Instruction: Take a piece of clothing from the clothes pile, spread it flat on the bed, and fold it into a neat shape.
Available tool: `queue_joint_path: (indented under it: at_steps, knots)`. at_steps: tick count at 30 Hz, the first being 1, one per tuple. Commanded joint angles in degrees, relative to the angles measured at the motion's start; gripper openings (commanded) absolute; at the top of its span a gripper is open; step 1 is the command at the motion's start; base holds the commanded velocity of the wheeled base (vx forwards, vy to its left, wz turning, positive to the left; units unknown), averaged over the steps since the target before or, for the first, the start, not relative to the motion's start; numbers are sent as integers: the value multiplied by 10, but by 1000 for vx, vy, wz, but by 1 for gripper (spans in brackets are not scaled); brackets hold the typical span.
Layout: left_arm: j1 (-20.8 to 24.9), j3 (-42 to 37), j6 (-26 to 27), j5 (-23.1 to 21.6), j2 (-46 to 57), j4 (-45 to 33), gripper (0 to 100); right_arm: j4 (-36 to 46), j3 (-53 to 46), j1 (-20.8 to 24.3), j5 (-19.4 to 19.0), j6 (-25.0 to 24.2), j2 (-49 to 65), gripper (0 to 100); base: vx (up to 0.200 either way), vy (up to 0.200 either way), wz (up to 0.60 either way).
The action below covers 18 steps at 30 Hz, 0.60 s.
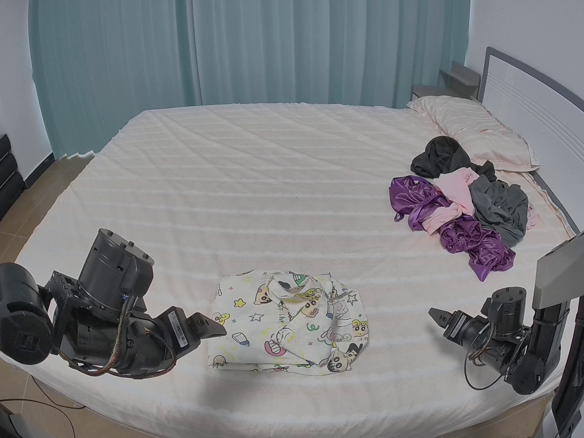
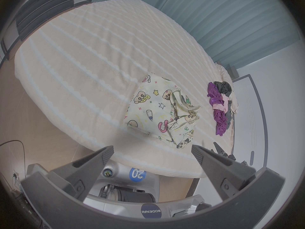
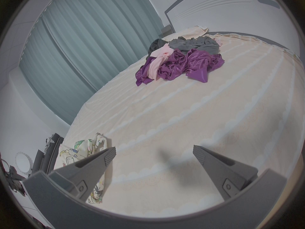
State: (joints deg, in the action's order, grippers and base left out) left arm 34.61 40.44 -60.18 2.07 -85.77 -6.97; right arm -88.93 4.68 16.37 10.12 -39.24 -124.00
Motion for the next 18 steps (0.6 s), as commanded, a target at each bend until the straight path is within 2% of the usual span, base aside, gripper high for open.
queue_joint_path:
  at_steps: [1, 13, 18]
  knots:
    - [-3, -1, 0, -1, 11, -1, 100, -4, -2, 4, 1, 2, -5, 100, 0, 200, 0]
    - [-13, -22, 1, -2, 26, 3, 100, -4, 12, 10, 1, 29, 11, 100, 0, 200, 0]
    - [-15, -24, 1, -15, 27, 4, 100, -4, 22, 57, 8, 64, 25, 100, 0, 200, 0]
